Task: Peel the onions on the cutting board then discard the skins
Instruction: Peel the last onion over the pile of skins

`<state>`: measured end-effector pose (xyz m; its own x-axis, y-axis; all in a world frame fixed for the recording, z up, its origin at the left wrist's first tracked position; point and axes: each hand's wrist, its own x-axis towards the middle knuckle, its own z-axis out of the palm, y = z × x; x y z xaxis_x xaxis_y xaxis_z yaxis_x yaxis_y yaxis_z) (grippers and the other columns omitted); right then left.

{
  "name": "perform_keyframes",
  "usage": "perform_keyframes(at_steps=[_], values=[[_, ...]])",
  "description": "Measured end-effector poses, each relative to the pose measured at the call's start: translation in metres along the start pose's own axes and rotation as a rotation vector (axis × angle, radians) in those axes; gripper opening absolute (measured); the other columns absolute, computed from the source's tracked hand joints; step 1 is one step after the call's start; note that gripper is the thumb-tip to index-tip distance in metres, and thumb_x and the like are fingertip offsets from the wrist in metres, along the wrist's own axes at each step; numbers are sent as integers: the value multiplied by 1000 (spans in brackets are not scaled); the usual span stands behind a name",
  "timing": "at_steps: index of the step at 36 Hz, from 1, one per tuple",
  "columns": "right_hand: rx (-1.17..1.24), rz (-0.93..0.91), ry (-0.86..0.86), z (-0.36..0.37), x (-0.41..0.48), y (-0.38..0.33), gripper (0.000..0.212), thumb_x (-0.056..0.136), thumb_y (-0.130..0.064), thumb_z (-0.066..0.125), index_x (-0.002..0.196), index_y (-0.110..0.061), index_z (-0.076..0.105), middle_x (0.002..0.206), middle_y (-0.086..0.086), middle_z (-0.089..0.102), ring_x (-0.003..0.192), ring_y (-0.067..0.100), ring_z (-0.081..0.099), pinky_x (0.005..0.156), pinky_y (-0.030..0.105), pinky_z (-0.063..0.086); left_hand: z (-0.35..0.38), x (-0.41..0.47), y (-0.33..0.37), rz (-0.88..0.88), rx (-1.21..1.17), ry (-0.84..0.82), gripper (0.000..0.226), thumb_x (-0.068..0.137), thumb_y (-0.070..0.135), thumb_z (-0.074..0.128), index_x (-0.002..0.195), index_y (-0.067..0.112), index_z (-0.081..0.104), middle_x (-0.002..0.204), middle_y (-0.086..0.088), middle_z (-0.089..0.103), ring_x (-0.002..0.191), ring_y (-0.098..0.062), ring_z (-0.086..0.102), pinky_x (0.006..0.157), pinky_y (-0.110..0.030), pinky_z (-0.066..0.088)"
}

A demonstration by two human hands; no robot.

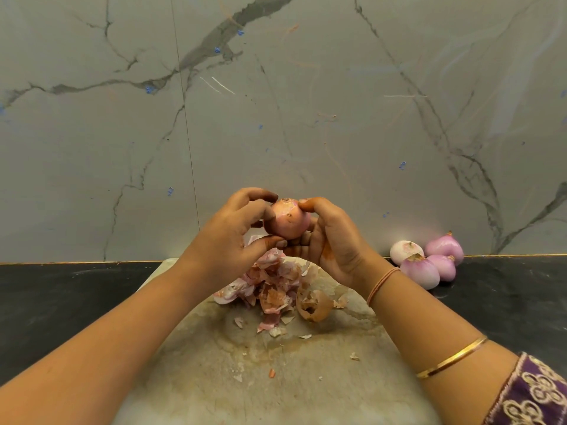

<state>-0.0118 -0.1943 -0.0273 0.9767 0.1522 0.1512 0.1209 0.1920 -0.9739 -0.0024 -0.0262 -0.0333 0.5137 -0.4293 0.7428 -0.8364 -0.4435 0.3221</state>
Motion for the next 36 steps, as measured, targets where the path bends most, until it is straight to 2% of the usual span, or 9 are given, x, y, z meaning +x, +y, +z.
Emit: perform_keyframes(at_steps=[3, 5, 10, 14, 16, 21, 25, 28, 36], values=[[37, 4, -3, -2, 1, 0, 44, 97, -28, 39, 130, 1, 47, 119, 32, 60, 73, 24, 64, 67, 32, 57, 0, 0, 1, 20, 18, 23, 38, 78, 11, 75, 83, 38, 49, 119, 9, 46, 104, -8, 54, 91, -18, 47], [44, 5, 1, -1, 0, 0, 44, 97, -28, 40, 131, 0, 46, 119, 32, 60, 71, 23, 65, 65, 30, 58, 0, 1, 1, 22, 10, 43, 38, 76, 11, 77, 84, 35, 49, 119, 8, 46, 104, -7, 55, 90, -17, 48], [14, 2, 3, 1, -1, 1, 44, 98, -33, 43, 131, -3, 47, 120, 30, 59, 70, 21, 65, 61, 28, 55, -1, 2, -1, 3, -56, 47, 41, 72, 22, 78, 103, 26, 52, 116, 14, 46, 104, -8, 57, 88, -20, 51], [22, -3, -4, 3, -2, 1, 47, 99, -33, 43, 134, -1, 44, 111, 25, 62, 66, 17, 63, 57, 26, 52, -1, 0, -2, 27, -13, 32, 36, 75, 22, 77, 100, 32, 53, 118, 15, 45, 107, -6, 52, 88, -20, 50], [31, 4, -11, 3, -3, 1, 47, 99, -32, 43, 134, -1, 44, 104, 21, 64, 63, 16, 63, 56, 25, 51, 0, 0, -3, 34, 22, 33, 32, 76, 23, 76, 100, 27, 56, 121, 12, 45, 108, -9, 51, 86, -22, 51], [79, 35, -35, 3, -4, -1, 46, 98, -32, 40, 133, -2, 47, 98, 19, 63, 60, 15, 60, 59, 24, 51, 0, -1, -4, 77, 63, 44, 21, 78, 40, 69, 90, 33, 53, 124, 11, 45, 102, -15, 54, 80, -29, 53], [110, 35, -46, 4, -5, -2, 45, 98, -30, 39, 131, -1, 49, 99, 19, 64, 61, 15, 62, 57, 23, 51, 0, 1, -4, 86, 20, 68, 37, 75, 53, 69, 97, 30, 51, 122, 10, 46, 100, -3, 52, 78, -18, 51], [124, 42, -37, 5, -5, -2, 44, 98, -29, 39, 132, -2, 48, 98, 19, 63, 60, 15, 61, 56, 24, 51, 0, 1, -4, 67, -9, 64, 46, 72, 48, 73, 106, 32, 47, 121, 10, 45, 101, -2, 53, 79, -16, 50], [108, 63, -63, 3, -6, -1, 44, 98, -30, 40, 129, 0, 50, 94, 18, 66, 61, 17, 61, 56, 25, 51, -2, 0, -3, 53, 34, 30, 34, 72, 55, 62, 95, 33, 50, 124, 10, 43, 106, 0, 47, 82, -13, 45]])
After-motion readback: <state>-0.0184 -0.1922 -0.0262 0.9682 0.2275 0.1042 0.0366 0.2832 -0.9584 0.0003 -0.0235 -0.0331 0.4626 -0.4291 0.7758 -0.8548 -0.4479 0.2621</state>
